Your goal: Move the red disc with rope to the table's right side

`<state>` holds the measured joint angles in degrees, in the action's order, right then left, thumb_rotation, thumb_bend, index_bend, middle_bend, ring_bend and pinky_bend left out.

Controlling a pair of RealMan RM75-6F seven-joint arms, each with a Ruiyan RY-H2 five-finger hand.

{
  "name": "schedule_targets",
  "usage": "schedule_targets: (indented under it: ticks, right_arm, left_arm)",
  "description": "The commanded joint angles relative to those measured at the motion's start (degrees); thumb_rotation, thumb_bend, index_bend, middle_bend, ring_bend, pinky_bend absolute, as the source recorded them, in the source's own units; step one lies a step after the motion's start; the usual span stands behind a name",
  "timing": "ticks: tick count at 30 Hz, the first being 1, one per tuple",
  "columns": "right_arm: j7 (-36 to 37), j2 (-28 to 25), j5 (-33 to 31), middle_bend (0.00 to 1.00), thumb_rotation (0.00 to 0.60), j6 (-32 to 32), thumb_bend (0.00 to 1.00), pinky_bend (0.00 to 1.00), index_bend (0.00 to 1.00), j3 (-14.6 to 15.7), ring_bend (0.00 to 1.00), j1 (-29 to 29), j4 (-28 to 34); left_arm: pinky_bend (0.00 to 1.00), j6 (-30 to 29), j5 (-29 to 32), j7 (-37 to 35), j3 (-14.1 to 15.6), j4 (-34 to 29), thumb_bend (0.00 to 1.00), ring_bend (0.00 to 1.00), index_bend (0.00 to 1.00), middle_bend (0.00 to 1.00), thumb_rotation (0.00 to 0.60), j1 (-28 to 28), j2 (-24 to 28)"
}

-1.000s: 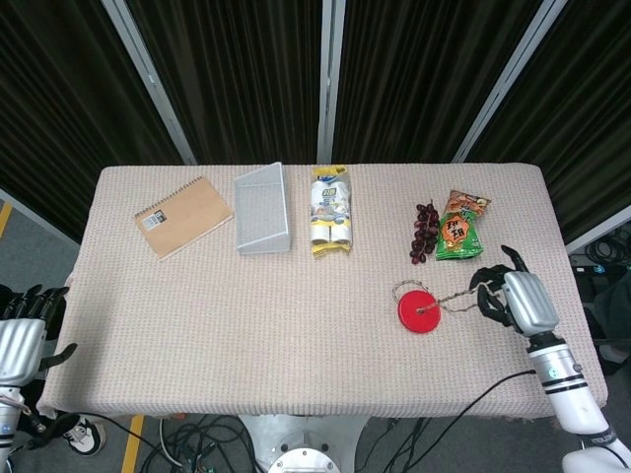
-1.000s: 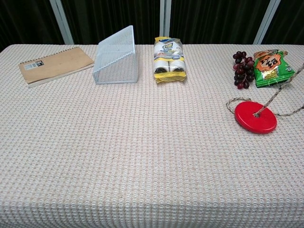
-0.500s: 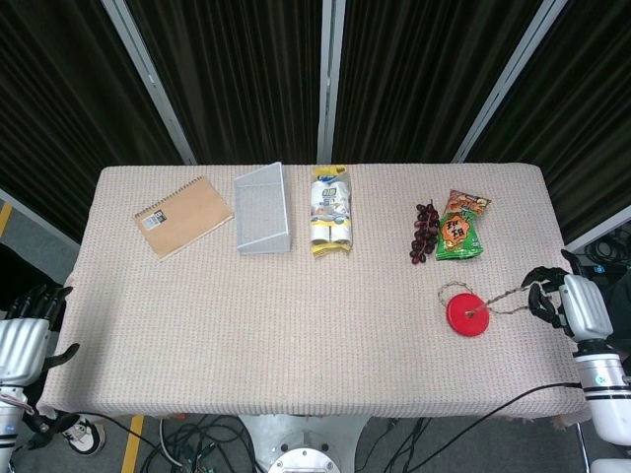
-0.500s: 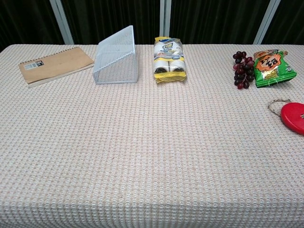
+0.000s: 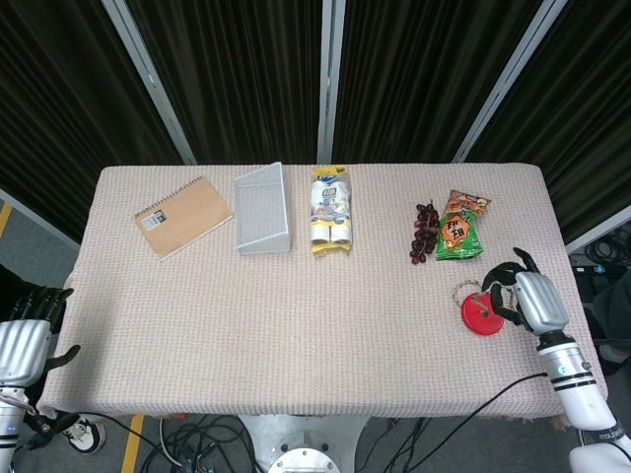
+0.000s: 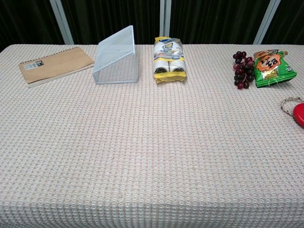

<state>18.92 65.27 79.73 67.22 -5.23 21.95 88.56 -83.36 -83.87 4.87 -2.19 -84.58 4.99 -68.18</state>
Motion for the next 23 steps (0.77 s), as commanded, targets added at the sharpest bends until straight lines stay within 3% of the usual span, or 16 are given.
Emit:
schedule_targets:
  ticks: [1, 8, 16, 23]
  right_arm:
    - [-6.1, -0.1, -1.1, 0.00, 0.600, -1.0, 0.00, 0.00, 0.00, -0.1, 0.00, 1.1, 1.3]
    - [-7.5, 0.0, 0.9, 0.00, 0.600, 6.1, 0.00, 0.00, 0.00, 0.2, 0.00, -2.8, 0.6]
    - [-11.9, 2.4, 7.2, 0.00, 0.600, 20.4, 0.00, 0.00, 0.00, 2.4, 0.00, -10.4, -4.0]
    - [-14.7, 6.4, 6.4, 0.00, 0.600, 27.4, 0.01, 0.00, 0.00, 4.6, 0.00, -17.7, -7.1]
  left_arm:
    - [0.18, -0.2, 0.1, -0.4, 0.0, 0.3, 0.15, 0.08, 0.15, 0.16, 0.600, -0.2, 0.2]
    - [0.18, -0.5, 0.0, -1.1, 0.0, 0.8, 0.15, 0.08, 0.15, 0.16, 0.600, -0.3, -0.1]
    - [0.18, -1.1, -0.5, -0.5, -0.4, 0.3, 0.15, 0.08, 0.15, 0.16, 0.600, 0.0, -0.4]
    - [0.18, -1.4, -0.9, -0.2, -0.6, -0.7, 0.15, 0.08, 0.15, 0.16, 0.600, 0.3, 0.3]
